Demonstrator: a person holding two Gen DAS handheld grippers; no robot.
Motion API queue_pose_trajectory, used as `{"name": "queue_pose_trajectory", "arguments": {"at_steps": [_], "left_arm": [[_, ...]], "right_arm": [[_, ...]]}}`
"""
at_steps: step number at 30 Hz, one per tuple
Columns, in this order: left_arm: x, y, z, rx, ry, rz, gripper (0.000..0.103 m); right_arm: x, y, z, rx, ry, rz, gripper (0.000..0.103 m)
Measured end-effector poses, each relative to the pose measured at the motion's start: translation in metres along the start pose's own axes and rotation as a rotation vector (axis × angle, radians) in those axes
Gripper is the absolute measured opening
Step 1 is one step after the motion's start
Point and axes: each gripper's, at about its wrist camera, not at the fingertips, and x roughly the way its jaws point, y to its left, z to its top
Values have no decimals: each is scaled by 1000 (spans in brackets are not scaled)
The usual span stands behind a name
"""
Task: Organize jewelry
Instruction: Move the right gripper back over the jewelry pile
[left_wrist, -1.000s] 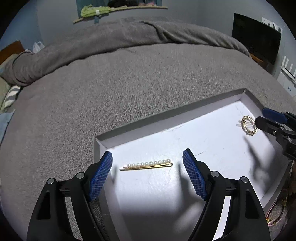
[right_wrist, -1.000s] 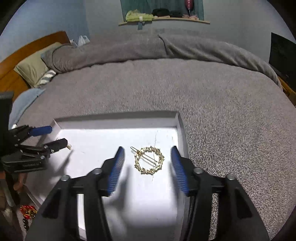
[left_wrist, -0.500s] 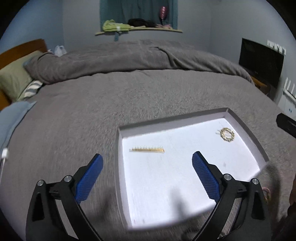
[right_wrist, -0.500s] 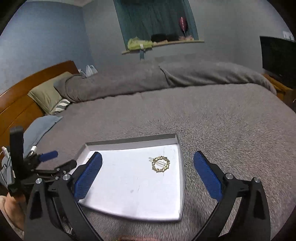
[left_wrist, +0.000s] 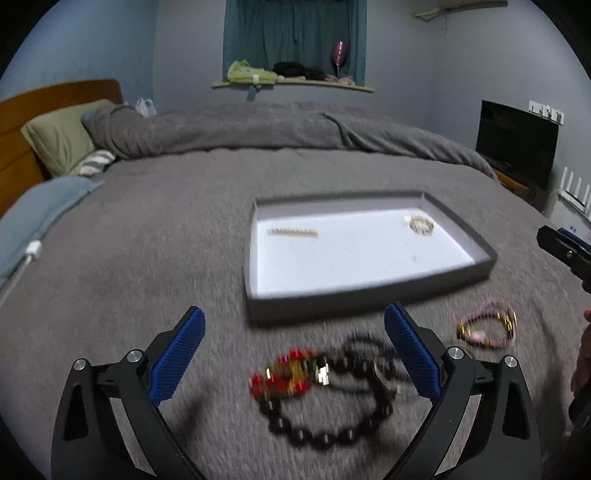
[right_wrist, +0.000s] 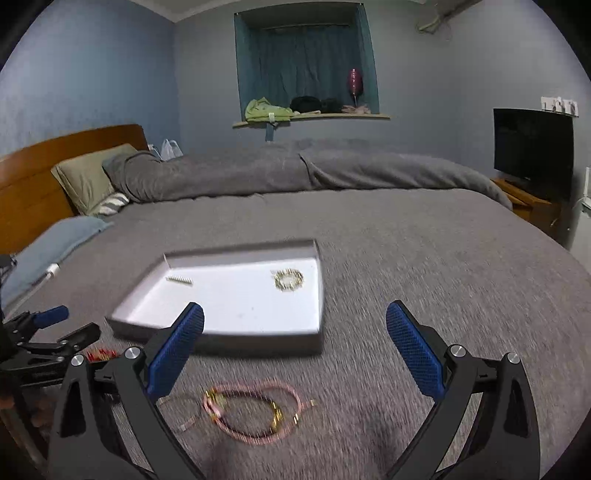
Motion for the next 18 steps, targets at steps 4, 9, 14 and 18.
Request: {"name": "queue_pose_trajectory", "arguments": {"at_steps": [4, 9, 14, 18], "left_arm": [[3, -3, -13, 36, 16, -5, 97], [3, -11, -21, 96, 19, -30, 97], [1, -20, -26, 131, 27, -72, 97], [-1, -31, -29, 165, 27, -124, 97]], "right_arm": [[-11, 12, -20, -95, -41, -4, 98], [-15, 17, -35, -180, -6, 9, 98], [-9, 5, -37, -111, 61, 38, 98], [-3, -7, -39, -65, 110, 63, 98]]}}
